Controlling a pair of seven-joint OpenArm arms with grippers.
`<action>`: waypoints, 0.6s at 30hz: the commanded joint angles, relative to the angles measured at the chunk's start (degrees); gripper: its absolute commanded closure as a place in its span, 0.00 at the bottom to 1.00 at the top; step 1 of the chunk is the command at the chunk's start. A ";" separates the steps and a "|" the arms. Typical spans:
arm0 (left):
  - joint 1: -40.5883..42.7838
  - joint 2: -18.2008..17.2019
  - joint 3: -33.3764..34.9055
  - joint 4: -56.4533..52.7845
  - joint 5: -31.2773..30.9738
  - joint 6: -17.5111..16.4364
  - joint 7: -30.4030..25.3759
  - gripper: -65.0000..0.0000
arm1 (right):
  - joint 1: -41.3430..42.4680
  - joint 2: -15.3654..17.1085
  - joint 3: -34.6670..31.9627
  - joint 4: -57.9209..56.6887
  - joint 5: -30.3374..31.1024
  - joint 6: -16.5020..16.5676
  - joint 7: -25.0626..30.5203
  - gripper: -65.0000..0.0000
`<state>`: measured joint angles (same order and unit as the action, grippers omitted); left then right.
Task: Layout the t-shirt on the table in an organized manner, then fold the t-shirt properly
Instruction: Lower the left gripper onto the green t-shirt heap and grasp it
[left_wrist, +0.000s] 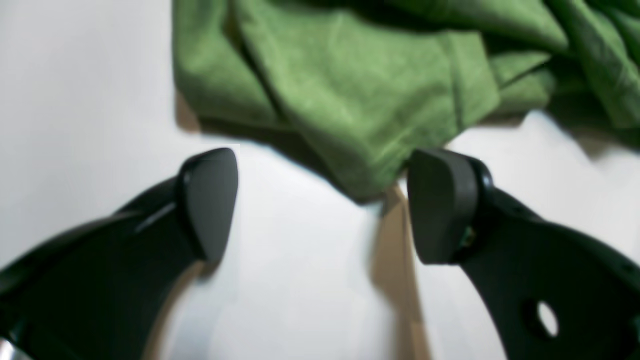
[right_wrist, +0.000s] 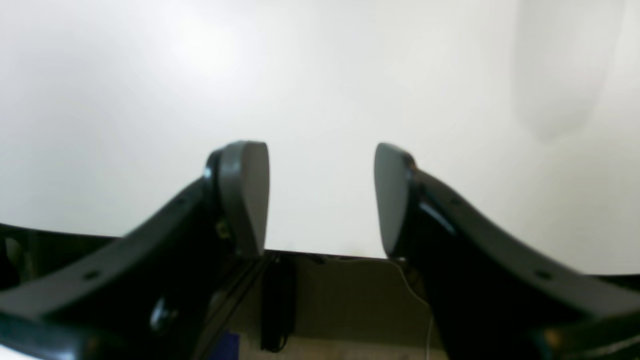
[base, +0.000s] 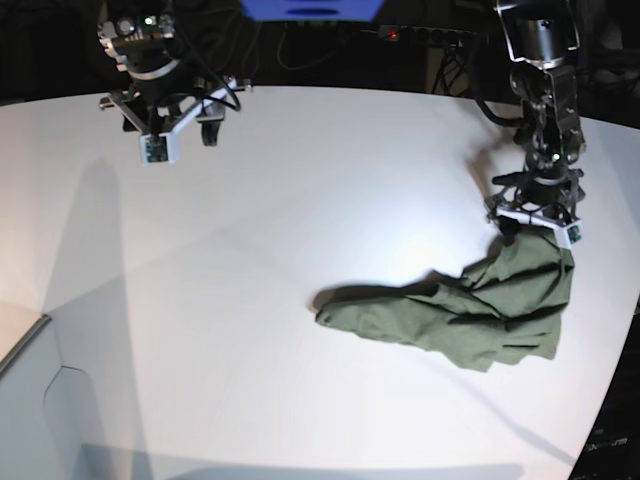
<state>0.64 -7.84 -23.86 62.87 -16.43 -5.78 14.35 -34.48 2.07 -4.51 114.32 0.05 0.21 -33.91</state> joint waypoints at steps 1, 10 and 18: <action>-1.48 -0.56 -0.01 0.82 -0.23 -0.24 -1.47 0.23 | -0.20 0.09 0.07 0.80 -0.01 0.19 0.81 0.48; -3.68 -0.38 2.80 0.82 -0.32 -0.24 -1.56 0.77 | -0.29 1.23 0.16 0.71 -0.01 0.19 0.72 0.48; 1.86 2.69 2.89 15.15 -0.41 -0.24 -1.12 1.00 | -0.29 1.23 0.16 0.71 -0.01 0.19 0.72 0.48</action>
<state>3.22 -4.73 -20.82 76.84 -16.71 -6.28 14.85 -34.48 3.11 -4.43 114.08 0.08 0.21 -34.28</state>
